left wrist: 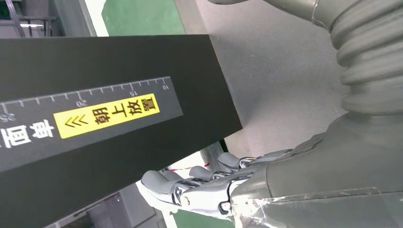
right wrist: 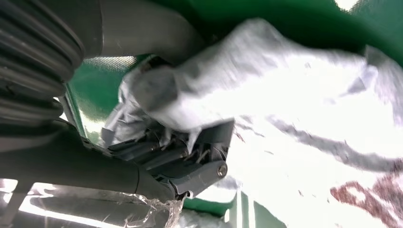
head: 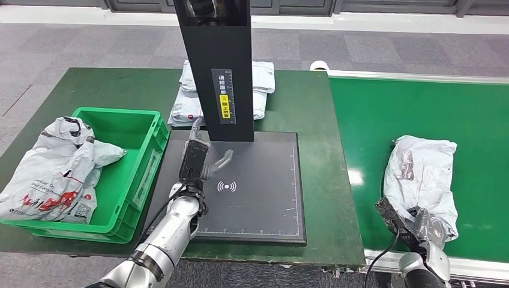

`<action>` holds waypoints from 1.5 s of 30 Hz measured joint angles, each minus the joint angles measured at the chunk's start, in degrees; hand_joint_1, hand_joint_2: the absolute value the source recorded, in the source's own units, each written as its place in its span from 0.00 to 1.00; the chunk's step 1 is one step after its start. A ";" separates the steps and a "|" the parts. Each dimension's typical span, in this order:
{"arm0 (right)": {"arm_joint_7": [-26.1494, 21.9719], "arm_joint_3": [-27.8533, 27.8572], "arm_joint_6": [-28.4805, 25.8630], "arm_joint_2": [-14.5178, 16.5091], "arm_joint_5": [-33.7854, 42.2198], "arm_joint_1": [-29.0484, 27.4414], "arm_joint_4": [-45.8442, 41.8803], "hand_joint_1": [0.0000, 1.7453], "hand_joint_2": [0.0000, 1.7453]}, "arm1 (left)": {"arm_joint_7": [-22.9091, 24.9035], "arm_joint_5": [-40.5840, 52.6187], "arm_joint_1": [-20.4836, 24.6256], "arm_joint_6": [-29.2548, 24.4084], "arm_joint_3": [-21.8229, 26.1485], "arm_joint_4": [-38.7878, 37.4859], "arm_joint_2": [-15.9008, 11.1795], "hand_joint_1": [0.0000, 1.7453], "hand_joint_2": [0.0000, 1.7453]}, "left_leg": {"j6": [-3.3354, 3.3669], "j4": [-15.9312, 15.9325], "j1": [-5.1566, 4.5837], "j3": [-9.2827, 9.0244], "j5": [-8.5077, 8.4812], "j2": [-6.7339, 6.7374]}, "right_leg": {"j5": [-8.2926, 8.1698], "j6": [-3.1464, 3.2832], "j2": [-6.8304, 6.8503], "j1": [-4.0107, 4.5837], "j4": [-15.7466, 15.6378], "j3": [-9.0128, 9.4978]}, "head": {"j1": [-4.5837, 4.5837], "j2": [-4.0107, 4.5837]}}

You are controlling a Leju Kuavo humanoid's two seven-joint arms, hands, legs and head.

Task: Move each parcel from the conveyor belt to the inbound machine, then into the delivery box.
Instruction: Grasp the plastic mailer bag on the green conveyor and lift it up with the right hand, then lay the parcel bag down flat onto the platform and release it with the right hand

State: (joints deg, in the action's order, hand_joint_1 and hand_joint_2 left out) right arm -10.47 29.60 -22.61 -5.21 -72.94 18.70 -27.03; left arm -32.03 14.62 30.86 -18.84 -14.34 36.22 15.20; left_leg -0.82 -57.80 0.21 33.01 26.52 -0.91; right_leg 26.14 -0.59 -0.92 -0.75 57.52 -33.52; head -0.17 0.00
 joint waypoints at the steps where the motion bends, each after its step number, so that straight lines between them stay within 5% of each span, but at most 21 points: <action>1: 0.03 -0.21 -0.87 0.09 0.22 -0.17 -0.39 1.00 1.00 | 0.06 0.00 -0.17 -0.02 0.10 0.18 -0.03 0.00 1.00 | -0.01 0.00 0.00 0.01 0.01 -0.01 | 0.02 0.02 0.01 0.01 0.00 -0.01 | 0.00 0.00; 20: -3.42 -2.52 -8.60 4.06 9.36 -6.41 -14.88 1.00 1.00 | 0.75 0.11 -2.00 -1.46 1.11 2.09 -0.27 0.00 1.00 | -0.03 0.01 0.00 0.24 0.05 -0.20 | 0.12 0.01 0.21 -0.08 0.02 -0.13 | 0.00 0.00; 26: -8.28 -5.03 -8.54 6.93 19.86 -9.58 -25.90 1.00 1.00 | 0.72 0.24 -2.26 -1.75 1.43 2.23 -0.24 0.00 1.00 | -0.03 0.02 0.01 0.29 0.04 -0.21 | 0.12 0.02 0.24 -0.07 0.05 -0.18 | -0.01 0.00; 29: -9.32 -11.10 -4.56 9.84 23.10 -12.96 -38.17 1.00 1.00 | 0.37 0.90 -2.26 -2.22 1.67 2.28 -0.01 0.00 1.00 | -0.05 0.04 0.02 0.30 0.04 -0.16 | 0.13 0.03 0.18 -0.02 0.09 -0.26 | -0.01 0.00; 34: -6.67 -29.40 0.19 14.25 20.57 -16.27 -51.04 1.00 1.00 | 0.05 1.96 -1.98 -2.55 1.71 2.67 1.01 0.00 1.00 | -0.14 0.06 0.14 0.31 0.00 -0.05 | 0.15 0.10 0.05 0.11 0.12 -0.36 | 0.02 0.00; 40: -4.93 -48.71 5.11 14.58 27.37 -14.53 -52.72 1.00 1.00 | -0.62 0.05 -0.93 -1.99 1.64 3.08 1.51 0.00 1.00 | -0.17 0.07 0.18 0.32 -0.02 -0.08 | 0.17 0.14 0.07 0.09 0.15 -0.34 | -0.01 0.00; 45: -3.45 -57.89 6.86 12.88 30.00 -13.51 -51.39 1.00 1.00 | -1.14 -2.01 -0.48 -2.02 0.97 2.88 1.49 0.00 1.00 | -0.15 0.05 0.13 0.32 -0.01 -0.11 | 0.17 0.13 0.09 0.04 0.14 -0.33 | -0.01 0.00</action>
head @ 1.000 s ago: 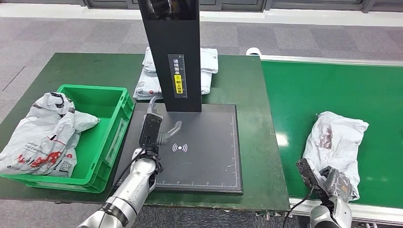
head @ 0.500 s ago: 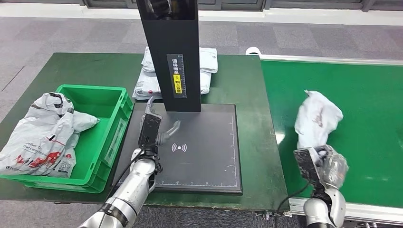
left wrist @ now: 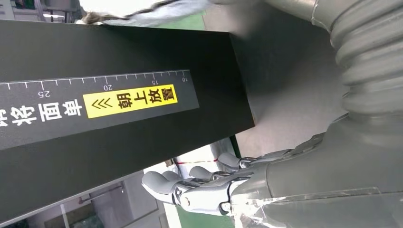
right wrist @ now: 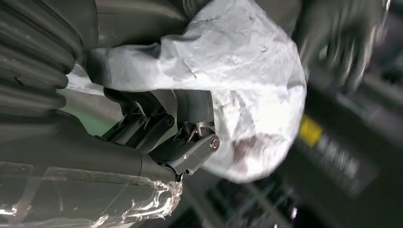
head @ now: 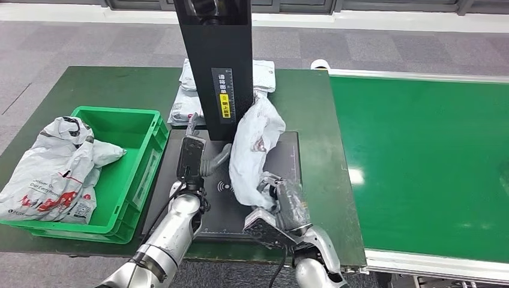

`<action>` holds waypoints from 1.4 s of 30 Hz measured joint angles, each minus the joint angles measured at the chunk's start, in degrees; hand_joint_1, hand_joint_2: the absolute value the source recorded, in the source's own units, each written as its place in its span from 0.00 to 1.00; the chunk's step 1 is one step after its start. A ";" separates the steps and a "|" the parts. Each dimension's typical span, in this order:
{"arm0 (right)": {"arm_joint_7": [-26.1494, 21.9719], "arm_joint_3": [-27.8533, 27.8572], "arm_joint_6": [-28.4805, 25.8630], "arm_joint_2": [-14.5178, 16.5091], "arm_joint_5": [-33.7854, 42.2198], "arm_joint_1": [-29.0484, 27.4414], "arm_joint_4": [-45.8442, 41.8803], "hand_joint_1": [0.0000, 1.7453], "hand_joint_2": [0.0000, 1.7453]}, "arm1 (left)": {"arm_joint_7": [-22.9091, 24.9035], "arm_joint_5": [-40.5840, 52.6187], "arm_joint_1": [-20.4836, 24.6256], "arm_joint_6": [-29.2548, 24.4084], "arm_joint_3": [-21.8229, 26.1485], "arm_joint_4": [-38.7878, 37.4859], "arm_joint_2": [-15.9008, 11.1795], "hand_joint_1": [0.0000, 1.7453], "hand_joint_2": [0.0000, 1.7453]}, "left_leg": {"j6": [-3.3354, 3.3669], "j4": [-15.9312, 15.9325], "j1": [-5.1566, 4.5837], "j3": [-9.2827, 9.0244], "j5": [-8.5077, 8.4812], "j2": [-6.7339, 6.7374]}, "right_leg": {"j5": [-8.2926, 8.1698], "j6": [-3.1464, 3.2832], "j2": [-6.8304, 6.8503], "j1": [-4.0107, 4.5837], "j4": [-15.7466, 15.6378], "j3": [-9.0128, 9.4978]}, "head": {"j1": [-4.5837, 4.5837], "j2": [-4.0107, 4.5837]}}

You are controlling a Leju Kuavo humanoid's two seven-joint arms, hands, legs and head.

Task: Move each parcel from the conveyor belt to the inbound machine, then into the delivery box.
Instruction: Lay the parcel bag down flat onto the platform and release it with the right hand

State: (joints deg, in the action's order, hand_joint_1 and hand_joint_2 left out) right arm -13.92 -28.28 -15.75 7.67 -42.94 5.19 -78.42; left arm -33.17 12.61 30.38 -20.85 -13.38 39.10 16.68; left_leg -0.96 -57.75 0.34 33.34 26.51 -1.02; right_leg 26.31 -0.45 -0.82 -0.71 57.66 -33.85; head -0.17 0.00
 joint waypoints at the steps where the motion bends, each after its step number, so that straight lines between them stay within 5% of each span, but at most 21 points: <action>1: 0.58 -1.20 0.79 -0.43 0.06 0.00 0.14 1.00 1.00 | 0.01 -0.24 0.01 -0.02 -0.20 -0.02 -0.02 0.00 1.00 | 0.00 0.00 -0.01 0.00 0.01 0.00 | 0.00 0.00 0.00 -0.01 0.00 -0.01 | 0.00 0.00; 5: 3.10 -4.86 5.56 -2.25 0.09 -0.09 1.07 0.99 1.00 | 0.32 -0.92 0.13 -0.04 -1.08 -0.06 -0.15 0.00 1.00 | -0.01 0.00 -0.02 0.01 0.04 0.00 | 0.01 0.00 0.00 -0.01 -0.01 -0.02 | 0.00 0.00; 9: 5.86 -7.31 11.38 -4.04 -0.32 -0.17 3.31 0.00 1.00 | 0.94 -1.55 0.34 -0.11 -1.97 -0.06 -0.20 0.00 1.00 | -0.01 0.00 -0.01 0.01 0.04 0.00 | 0.02 0.00 0.00 0.00 -0.01 -0.02 | 0.01 0.00; 15: 9.36 -9.70 14.40 -5.02 -1.25 1.79 8.05 0.00 1.00 | 1.67 -3.65 0.63 -1.97 -2.61 -0.04 -0.20 0.00 1.00 | -0.02 0.00 -0.01 -0.02 0.03 0.02 | 0.01 0.00 -0.01 0.00 -0.01 0.00 | 0.00 0.00; 24: 8.48 -10.14 10.35 -5.05 -1.47 2.26 9.19 0.00 1.00 | 0.78 -7.00 0.58 -6.05 -2.27 0.39 -0.31 0.00 1.00 | -0.02 0.00 -0.01 -0.03 0.02 0.00 | 0.01 0.00 0.00 0.00 -0.01 0.03 | 0.00 0.00; 32: 0.12 -7.62 0.16 -4.47 4.69 1.04 7.20 0.00 1.00 | -2.03 -9.91 -0.86 -9.73 -0.17 2.58 -0.39 0.00 1.00 | -0.02 0.00 -0.01 -0.03 0.03 -0.01 | 0.01 0.00 0.00 0.00 -0.01 0.01 | 0.00 0.00; 42: -18.75 0.16 -5.71 -3.08 25.69 -1.79 2.76 0.00 1.00 | -6.41 -13.62 -1.53 -13.04 1.54 2.98 -0.85 0.00 1.00 | -0.02 0.00 -0.01 -0.01 0.03 0.00 | 0.01 0.00 0.01 -0.01 -0.01 0.01 | 0.00 0.00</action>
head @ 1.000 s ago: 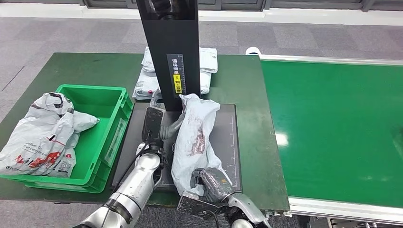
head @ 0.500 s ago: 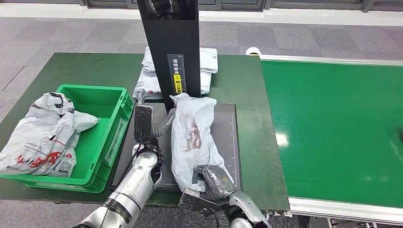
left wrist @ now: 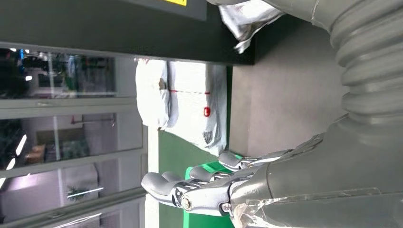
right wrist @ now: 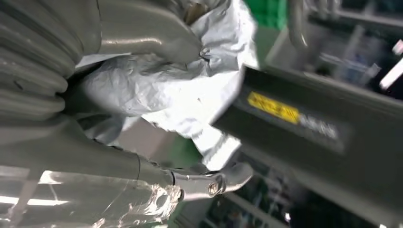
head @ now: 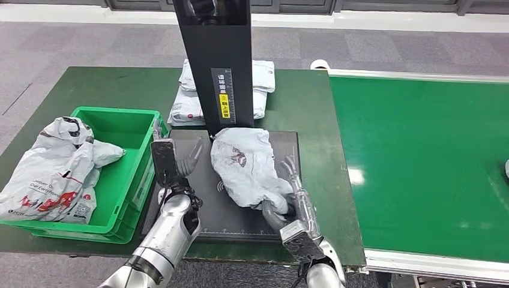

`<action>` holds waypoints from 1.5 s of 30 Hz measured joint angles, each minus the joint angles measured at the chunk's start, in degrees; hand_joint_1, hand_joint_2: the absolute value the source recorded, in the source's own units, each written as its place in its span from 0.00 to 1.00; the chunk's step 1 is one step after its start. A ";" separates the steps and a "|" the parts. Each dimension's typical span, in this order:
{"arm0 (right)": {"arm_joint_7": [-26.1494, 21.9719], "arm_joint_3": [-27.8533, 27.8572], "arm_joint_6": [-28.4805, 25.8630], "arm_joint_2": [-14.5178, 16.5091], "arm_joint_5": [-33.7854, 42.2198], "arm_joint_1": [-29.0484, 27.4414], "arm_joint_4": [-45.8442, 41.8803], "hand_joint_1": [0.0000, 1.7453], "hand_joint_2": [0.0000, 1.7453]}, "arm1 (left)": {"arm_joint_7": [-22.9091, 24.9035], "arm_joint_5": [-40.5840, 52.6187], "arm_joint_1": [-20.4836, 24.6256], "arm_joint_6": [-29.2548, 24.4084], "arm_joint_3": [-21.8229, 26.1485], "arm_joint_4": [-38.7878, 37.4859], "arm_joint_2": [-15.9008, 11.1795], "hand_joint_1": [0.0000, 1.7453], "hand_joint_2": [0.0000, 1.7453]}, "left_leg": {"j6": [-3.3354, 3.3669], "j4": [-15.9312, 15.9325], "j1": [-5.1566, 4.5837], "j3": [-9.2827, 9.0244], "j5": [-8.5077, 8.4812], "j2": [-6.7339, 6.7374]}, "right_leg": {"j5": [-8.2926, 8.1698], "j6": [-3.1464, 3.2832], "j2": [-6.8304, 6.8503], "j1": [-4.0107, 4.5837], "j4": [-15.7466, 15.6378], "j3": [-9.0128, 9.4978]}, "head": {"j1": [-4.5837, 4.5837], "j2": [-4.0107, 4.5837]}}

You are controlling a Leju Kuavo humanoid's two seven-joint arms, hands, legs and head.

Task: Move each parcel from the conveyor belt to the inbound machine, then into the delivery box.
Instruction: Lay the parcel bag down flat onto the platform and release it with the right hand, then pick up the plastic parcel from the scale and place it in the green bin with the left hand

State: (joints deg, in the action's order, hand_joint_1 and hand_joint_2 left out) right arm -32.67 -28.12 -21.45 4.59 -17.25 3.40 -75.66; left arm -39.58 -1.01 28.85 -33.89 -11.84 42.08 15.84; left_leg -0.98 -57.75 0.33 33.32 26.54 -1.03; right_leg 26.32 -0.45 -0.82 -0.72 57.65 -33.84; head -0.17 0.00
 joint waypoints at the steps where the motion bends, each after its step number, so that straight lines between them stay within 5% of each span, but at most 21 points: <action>1: -0.75 0.54 -0.34 0.12 1.10 0.00 -0.04 0.00 1.00 | -0.19 0.10 -0.04 0.46 0.02 0.01 -0.05 0.00 1.00 | 0.00 0.00 0.00 0.00 0.00 0.00 | 0.00 0.00 0.00 0.00 0.00 0.00 | 0.01 0.00; 2: -1.23 0.99 -0.62 0.23 2.09 0.01 -0.05 0.00 1.00 | -0.25 0.33 -0.09 1.08 0.00 0.01 -0.10 0.00 1.00 | 0.00 0.00 0.00 0.00 0.00 0.00 | -0.01 0.00 0.00 0.00 0.00 0.00 | 0.00 0.00; 6: -1.64 2.30 -0.55 0.45 5.26 0.12 -0.05 0.00 0.00 | -0.33 1.91 -0.23 2.72 -0.69 0.02 -0.28 0.00 1.00 | 0.00 0.00 0.00 0.00 -0.01 0.00 | -0.01 0.00 0.00 0.00 0.00 0.00 | 0.01 0.00; 25: 0.71 3.93 5.80 0.48 10.92 1.62 0.37 0.00 0.00 | -0.36 8.23 -0.85 8.91 -5.87 0.00 -1.40 0.00 1.00 | 0.00 0.00 0.00 0.00 0.00 0.00 | 0.00 0.00 0.00 0.00 0.00 -0.01 | 0.00 0.00; 30: 3.26 5.68 13.31 0.51 13.05 2.04 1.23 0.00 0.00 | 1.85 16.72 -1.33 17.08 -9.96 -0.46 -2.14 0.00 1.00 | 0.00 0.00 0.00 0.00 0.00 0.00 | -0.01 0.00 0.00 -0.01 0.00 -0.01 | 0.00 0.00; 33: 2.91 6.74 11.25 0.76 10.31 2.34 1.22 0.00 0.00 | 5.26 22.79 -1.36 20.77 -11.97 -1.21 -2.52 0.00 1.00 | 0.00 0.00 -0.01 0.00 0.00 0.00 | 0.00 0.00 0.00 -0.01 0.00 -0.02 | 0.01 0.00; 37: 2.80 9.33 6.95 1.23 7.24 3.01 0.50 0.00 1.00 | 10.29 30.75 -0.76 23.54 -15.77 -4.67 -2.78 0.00 1.00 | 0.00 -0.01 -0.01 -0.01 0.00 0.02 | -0.01 0.00 -0.01 -0.01 0.00 -0.02 | 0.00 0.00; 45: 1.58 13.36 -2.84 1.92 0.51 0.78 -5.14 0.00 1.00 | 25.46 47.01 1.93 25.84 -22.57 -12.74 -2.61 0.00 1.00 | 0.00 -0.02 -0.02 -0.02 0.00 -0.06 | 0.01 0.00 0.06 -0.03 0.00 0.01 | 0.02 0.00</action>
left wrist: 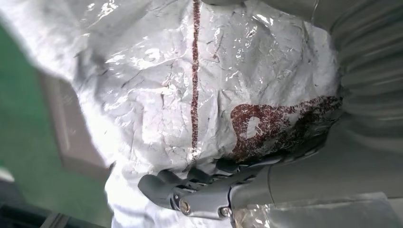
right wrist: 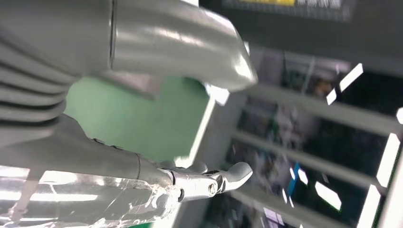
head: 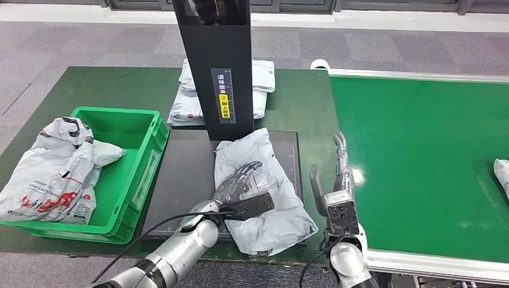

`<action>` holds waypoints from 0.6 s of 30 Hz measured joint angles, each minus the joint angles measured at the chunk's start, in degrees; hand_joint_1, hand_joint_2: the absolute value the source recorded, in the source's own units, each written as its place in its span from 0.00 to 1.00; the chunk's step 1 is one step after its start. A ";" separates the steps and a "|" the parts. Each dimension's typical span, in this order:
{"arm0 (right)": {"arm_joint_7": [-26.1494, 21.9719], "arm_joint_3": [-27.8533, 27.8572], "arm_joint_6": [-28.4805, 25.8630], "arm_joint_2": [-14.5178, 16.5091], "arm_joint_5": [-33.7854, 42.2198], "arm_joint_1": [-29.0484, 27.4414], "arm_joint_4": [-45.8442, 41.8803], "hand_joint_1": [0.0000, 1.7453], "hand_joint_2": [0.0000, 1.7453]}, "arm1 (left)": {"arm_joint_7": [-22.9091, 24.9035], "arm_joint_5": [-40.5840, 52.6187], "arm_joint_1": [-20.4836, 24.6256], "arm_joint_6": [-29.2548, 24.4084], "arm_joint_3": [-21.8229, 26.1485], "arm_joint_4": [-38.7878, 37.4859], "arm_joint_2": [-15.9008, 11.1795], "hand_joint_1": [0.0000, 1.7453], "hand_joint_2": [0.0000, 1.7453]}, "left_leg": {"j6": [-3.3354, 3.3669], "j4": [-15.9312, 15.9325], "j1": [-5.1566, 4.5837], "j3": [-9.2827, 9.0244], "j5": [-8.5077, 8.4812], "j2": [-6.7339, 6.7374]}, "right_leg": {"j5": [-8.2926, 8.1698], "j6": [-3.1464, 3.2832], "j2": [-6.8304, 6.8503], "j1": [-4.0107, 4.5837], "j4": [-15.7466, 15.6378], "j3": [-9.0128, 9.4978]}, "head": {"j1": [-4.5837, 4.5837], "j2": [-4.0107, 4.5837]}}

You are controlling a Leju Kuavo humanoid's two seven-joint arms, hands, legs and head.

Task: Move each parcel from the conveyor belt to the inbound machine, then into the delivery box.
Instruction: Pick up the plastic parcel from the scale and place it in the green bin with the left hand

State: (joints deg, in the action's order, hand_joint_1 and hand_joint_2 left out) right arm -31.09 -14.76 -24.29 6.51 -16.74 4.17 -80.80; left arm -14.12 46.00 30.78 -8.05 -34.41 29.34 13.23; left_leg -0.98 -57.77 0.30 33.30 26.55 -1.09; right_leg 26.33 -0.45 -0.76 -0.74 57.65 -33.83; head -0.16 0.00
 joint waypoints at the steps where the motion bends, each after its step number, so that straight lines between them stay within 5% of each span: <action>1: -0.46 0.64 -1.34 0.25 -0.74 -0.72 -1.30 0.00 1.00 | 2.27 2.08 0.59 0.61 -0.86 -0.90 0.10 0.00 1.00 | 0.00 0.00 0.00 -0.02 0.01 -0.05 | 0.03 -0.01 0.06 0.00 0.00 0.05 | 0.00 0.00; 2: -0.76 1.17 -2.29 0.49 -1.22 -1.30 -2.45 0.00 1.00 | 3.96 3.62 1.18 1.19 -1.66 -1.62 0.21 0.04 1.00 | 0.01 0.01 0.00 -0.05 0.02 -0.10 | 0.06 -0.01 0.11 0.00 0.00 0.12 | 0.00 0.00; 6: -0.63 2.64 -2.98 1.39 -2.11 -2.56 -5.79 0.00 1.00 | 7.43 6.74 3.28 5.51 -3.64 -4.00 0.61 1.00 1.00 | 0.12 0.03 0.00 -0.35 0.16 -0.16 | 0.24 -0.11 0.26 0.00 -0.03 0.54 | -0.01 0.00; 10: 1.07 3.71 -0.84 2.56 -2.54 -2.80 -7.34 0.00 1.00 | 8.96 9.08 4.77 10.35 -4.21 -5.66 1.03 1.00 1.00 | 0.17 0.04 -0.04 -0.56 0.27 -0.26 | 0.39 -0.09 0.41 -0.02 -0.09 1.12 | -0.02 0.00; 18: 2.77 5.00 2.54 4.57 -4.92 -4.46 -9.66 0.00 1.00 | 8.55 12.97 6.56 9.14 -4.26 -6.04 1.13 1.00 1.00 | 0.06 0.04 -0.05 -1.16 0.25 -0.15 | 0.33 -0.03 0.32 -0.02 -0.07 1.35 | -0.01 0.00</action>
State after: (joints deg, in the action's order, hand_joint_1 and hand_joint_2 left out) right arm -28.33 -9.77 -21.75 11.08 -21.66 -0.28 -90.46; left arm -5.57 58.96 37.34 1.09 -38.66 23.30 14.36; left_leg -0.92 -57.73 0.25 32.14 26.80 -1.24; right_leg 26.66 -0.47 -0.43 -0.77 57.58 -32.48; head -0.17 0.00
